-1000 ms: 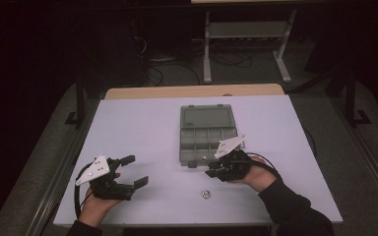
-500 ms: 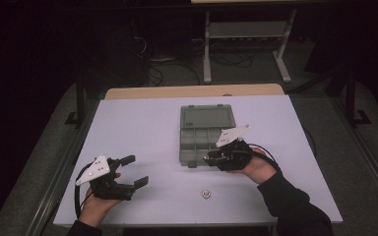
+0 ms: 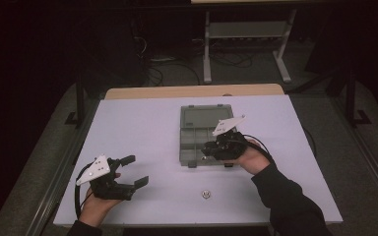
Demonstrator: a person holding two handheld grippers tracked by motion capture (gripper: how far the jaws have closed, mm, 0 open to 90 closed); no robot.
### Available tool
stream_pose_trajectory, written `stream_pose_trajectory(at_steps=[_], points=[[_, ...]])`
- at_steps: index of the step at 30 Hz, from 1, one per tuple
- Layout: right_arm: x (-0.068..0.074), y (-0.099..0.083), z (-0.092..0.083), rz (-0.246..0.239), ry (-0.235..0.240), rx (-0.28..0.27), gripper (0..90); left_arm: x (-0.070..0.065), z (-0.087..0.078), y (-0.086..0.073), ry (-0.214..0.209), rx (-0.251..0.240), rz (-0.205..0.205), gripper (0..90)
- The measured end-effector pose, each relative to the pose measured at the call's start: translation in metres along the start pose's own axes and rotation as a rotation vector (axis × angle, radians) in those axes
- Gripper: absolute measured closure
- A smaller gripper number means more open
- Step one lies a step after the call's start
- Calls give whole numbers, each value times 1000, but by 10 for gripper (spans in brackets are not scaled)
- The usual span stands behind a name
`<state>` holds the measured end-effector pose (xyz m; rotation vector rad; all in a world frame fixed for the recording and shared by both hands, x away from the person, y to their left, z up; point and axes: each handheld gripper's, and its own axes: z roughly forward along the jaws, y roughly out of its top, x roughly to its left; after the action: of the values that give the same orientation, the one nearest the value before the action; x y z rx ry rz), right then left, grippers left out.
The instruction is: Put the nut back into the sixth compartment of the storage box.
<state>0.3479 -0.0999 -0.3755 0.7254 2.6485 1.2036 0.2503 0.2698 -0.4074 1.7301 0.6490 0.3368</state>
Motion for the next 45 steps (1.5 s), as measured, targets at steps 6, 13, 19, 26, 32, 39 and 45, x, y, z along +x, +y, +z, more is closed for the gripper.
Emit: stream_pose_trajectory(at_steps=[6,13,19,26,32,39,45], points=[[-6,4,11,11,-3,7,695,0,0,0,0,1,3,105],[-12,6,23,28,-5,21,695,1,0,0,3,-1,5,105],[-18,5,32,32,-11,36,695,0,0,0,2,1,2,105],[-19,4,37,14,-19,59,695,0,0,0,2,2,3,105],[-20,2,43,5,-19,73,695,0,-1,0,2,1,4,105],[-20,2,44,10,-10,78,665,1,-1,0,2,0,12,105],[-19,4,35,46,6,10,431,1,-1,0,2,-1,11,105]])
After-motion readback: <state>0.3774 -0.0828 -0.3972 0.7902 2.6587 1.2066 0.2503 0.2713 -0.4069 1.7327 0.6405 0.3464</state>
